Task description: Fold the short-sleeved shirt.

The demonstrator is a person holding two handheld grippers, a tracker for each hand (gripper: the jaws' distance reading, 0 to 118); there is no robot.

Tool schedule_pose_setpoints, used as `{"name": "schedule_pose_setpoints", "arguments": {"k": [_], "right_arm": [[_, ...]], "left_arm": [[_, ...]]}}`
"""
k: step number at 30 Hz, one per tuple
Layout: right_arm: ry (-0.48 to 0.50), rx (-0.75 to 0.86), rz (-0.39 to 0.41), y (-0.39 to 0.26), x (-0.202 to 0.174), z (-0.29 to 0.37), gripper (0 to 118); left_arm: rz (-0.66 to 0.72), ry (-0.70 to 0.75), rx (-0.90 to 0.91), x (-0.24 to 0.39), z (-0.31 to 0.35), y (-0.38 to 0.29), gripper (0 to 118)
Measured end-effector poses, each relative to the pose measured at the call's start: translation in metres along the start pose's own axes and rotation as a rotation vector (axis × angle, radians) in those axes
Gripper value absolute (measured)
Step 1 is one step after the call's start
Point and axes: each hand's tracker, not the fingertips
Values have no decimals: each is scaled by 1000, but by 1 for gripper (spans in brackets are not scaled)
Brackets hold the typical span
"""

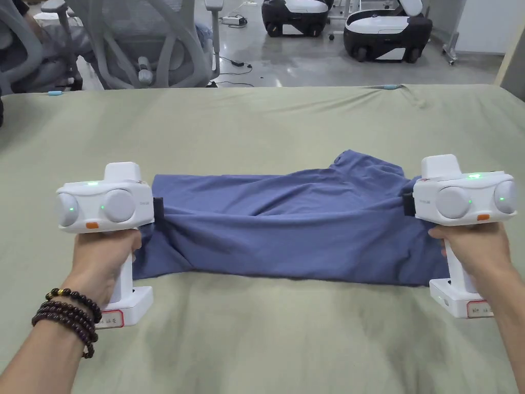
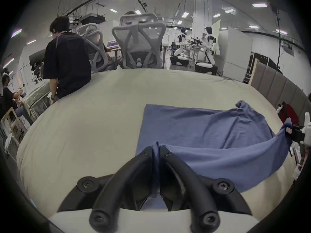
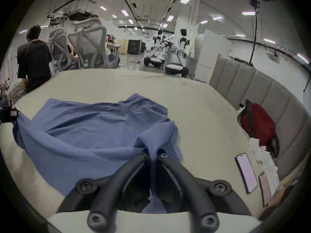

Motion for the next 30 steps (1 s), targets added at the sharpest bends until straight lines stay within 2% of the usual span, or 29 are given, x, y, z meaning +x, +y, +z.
{"name": "schedule_pose_setpoints", "arguments": {"k": [5, 10, 11, 12, 13, 14, 15, 16, 17, 20, 21, 22, 25, 27, 28, 30], "right_arm": [[-10, -114, -11, -8, 0, -53, 6], [-10, -133, -21, -15, 1, -75, 7], [-10, -135, -28, -15, 1, -76, 8], [-7, -132, -32, -15, 1, -75, 15], [-8, -123, -32, -16, 0, -72, 41], [-27, -94, -34, -16, 0, -66, 73], [-46, -74, -33, -16, 0, -61, 103], [-63, -47, -34, -18, 0, -52, 118], [-62, -27, -42, -20, -2, -42, 117], [-22, -4, -48, -23, -7, -15, 108], [-10, -12, -40, -22, -10, 5, 104], [-10, -14, -35, -25, -14, 14, 96], [6, 1, -2, -41, -29, 39, 87], [31, 2, 2, -51, -36, 55, 70], [37, 3, -1, -55, -39, 63, 59], [37, 22, -6, -63, -47, 77, 47]], "left_arm": [[-8, 12, -99, 9, -53, -4, 6], [-7, 22, -130, 11, -62, -16, 7], [-6, 22, -128, 11, -60, -17, 7], [-4, 21, -122, 11, -59, -16, 8], [-5, 24, -114, 10, -55, -15, 19], [-3, 36, -98, 9, -50, -14, 40], [-7, 51, -85, 9, -43, -14, 68], [-20, 53, -74, 8, -36, -14, 100], [-38, 43, -60, 7, -30, -15, 117], [-70, 47, -9, 9, -3, -21, 117], [-65, 34, -13, 9, 7, -24, 117], [-63, 34, -14, 10, 15, -28, 117], [-36, 8, -5, 10, 43, -42, 115], [-13, -5, 2, 9, 60, -52, 103], [-11, -5, 3, 9, 68, -57, 90], [-8, -2, 11, 9, 80, -65, 72]]}}
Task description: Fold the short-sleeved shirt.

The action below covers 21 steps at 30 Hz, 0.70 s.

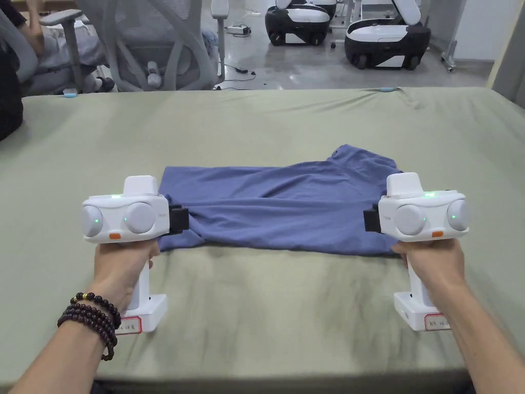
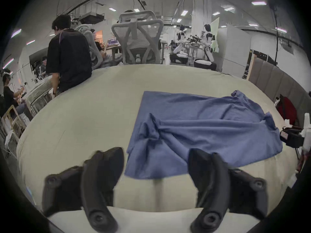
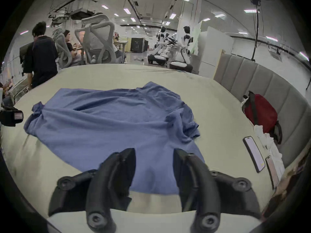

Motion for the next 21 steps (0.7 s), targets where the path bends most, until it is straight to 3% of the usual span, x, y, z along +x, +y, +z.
{"name": "schedule_pose_setpoints", "arguments": {"k": [3, 4, 12, 13, 14, 16, 17, 18, 21], "right_arm": [[-10, 20, 1, -9, -6, 15, 15], [-15, 25, 0, -11, -6, 17, 0], [-1, 18, -2, -16, 0, 32, 0], [4, 20, -4, -16, 0, 34, 0], [8, 20, -4, -17, -1, 35, 0], [11, 22, -1, -18, 0, 31, 0], [14, 23, 1, -18, 0, 31, 0], [17, 23, 3, -18, -1, 31, 0], [23, 21, 8, -21, 0, 36, 0]], "left_arm": [[7, 11, -2, -6, 5, -8, 18], [15, 1, -8, -8, 7, -10, 0], [14, -5, -7, -20, 7, -8, 0], [14, -5, -9, -20, 1, -7, 5], [13, -4, -15, -22, -5, -5, 26], [0, 7, -51, -25, -24, -2, 90], [-8, 19, -76, -25, -33, -2, 105], [-8, 37, -101, -26, -43, -2, 110], [-14, 40, -110, -26, -51, 0, 105]]}}
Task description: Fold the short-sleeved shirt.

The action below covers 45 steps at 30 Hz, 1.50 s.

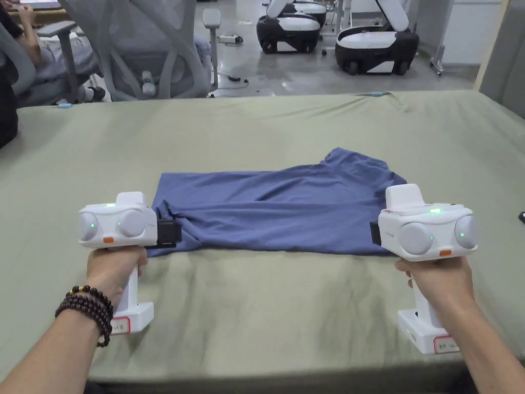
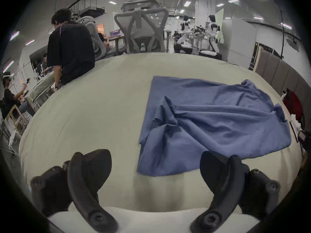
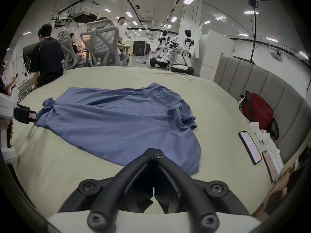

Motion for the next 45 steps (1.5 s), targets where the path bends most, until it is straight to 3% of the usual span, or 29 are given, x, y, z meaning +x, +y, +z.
{"name": "schedule_pose_setpoints", "arguments": {"k": [5, 8, 9, 10, 11, 13, 16, 17, 18, 19, 20, 21, 25, 27, 30, 32, 34, 35, 37, 42, 45], "right_arm": [[-2, -8, 9, -2, 8, -5, 0], [-9, -17, 7, -3, 11, -9, 0], [-8, -21, 6, -3, 12, -10, 0], [-5, -24, 2, -2, 12, -10, 0], [-4, -27, 1, -2, 13, -10, 0], [-6, -29, 0, -1, 15, -13, 0], [1, -32, -12, 4, 22, -19, 5], [13, -37, -22, 6, 25, -22, 20], [12, -45, -28, 9, 27, -22, 49], [17, -59, -29, 10, 29, -27, 90], [17, -88, -22, 10, 31, -35, 109], [6, -118, -20, 9, 33, -44, 114], [-2, -163, -29, 8, 40, -69, 94], [-9, -202, -37, 5, 44, -84, 93], [5, -304, -61, -6, 44, -102, 81], [4, -255, -94, -8, 40, -95, 64], [28, -242, -76, -3, 34, -86, 46], [50, -217, -69, -1, 32, -83, 9], [23, -246, -37, 3, 29, -83, 8], [23, -216, -56, 5, 34, -65, 8], [4, -187, -8, 2, 34, -41, 8]], "left_arm": [[-22, 23, -78, 1, -22, 0, 103], [2, -11, -96, 4, -27, -11, 84], [31, 24, -54, 5, -23, -13, 82], [24, 18, -57, 7, -19, -13, 72], [22, 13, -49, 8, -16, -11, 52], [7, 15, -17, 9, -13, -8, 1], [18, 12, -31, 9, -14, -5, 1], [17, 11, -29, 9, -14, -4, 1], [20, 9, -29, 9, -14, -4, 1], [23, 8, -30, 9, -14, -4, 1], [25, 7, -29, 9, -14, -4, 1], [25, 6, -26, 9, -14, -3, 1], [21, -3, -12, 9, -12, -1, 1], [15, -4, -7, 10, -12, 1, 1], [7, -7, -5, 10, -14, 2, 1], [2, -10, -2, 12, -13, 1, 1], [-4, -14, -1, 12, -11, 0, 1], [-8, -15, -2, 12, -10, -1, 1], [-16, -6, 0, 11, -8, -3, 1], [-29, -5, 22, 10, 12, -10, 1], [-30, -5, 25, 7, 27, -16, 1]]}}
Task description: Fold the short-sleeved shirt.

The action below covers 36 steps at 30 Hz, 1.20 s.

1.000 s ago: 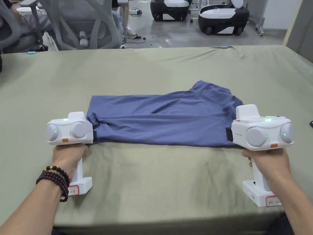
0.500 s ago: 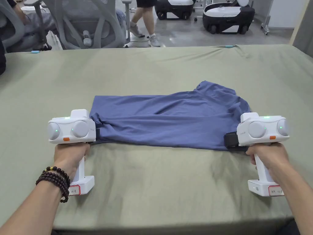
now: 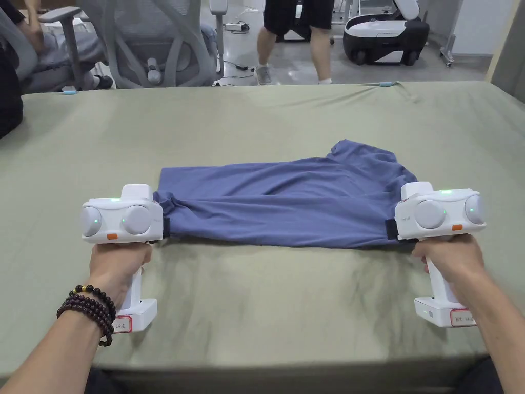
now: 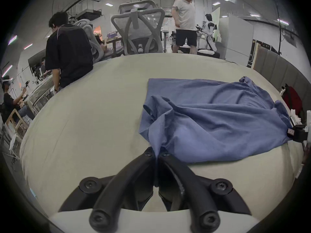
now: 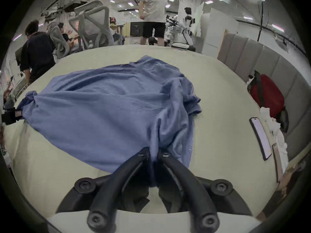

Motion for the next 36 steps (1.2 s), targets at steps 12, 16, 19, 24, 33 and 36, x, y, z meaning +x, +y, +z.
{"name": "schedule_pose_setpoints", "arguments": {"k": [12, 16, 19, 24, 33, 36], "right_arm": [[8, -49, -2, -69, 13, 32, 8], [-4, -66, 3, -68, 6, 23, 17], [-20, -56, 26, -65, 4, 29, 32], [-28, 95, 12, -59, 7, 70, 115], [-26, 198, -26, -36, 0, 86, 3], [-2, 206, -24, -35, -3, 88, 0]], "left_arm": [[-13, -27, -81, -1, 51, -66, 1], [-10, -7, -90, 5, 40, -65, 3], [5, 4, -93, 6, 39, -62, 12], [22, -20, 24, -4, 62, -52, 118], [14, 30, 108, -5, 73, -23, 0], [24, -13, 98, -7, 71, -16, 0]]}}
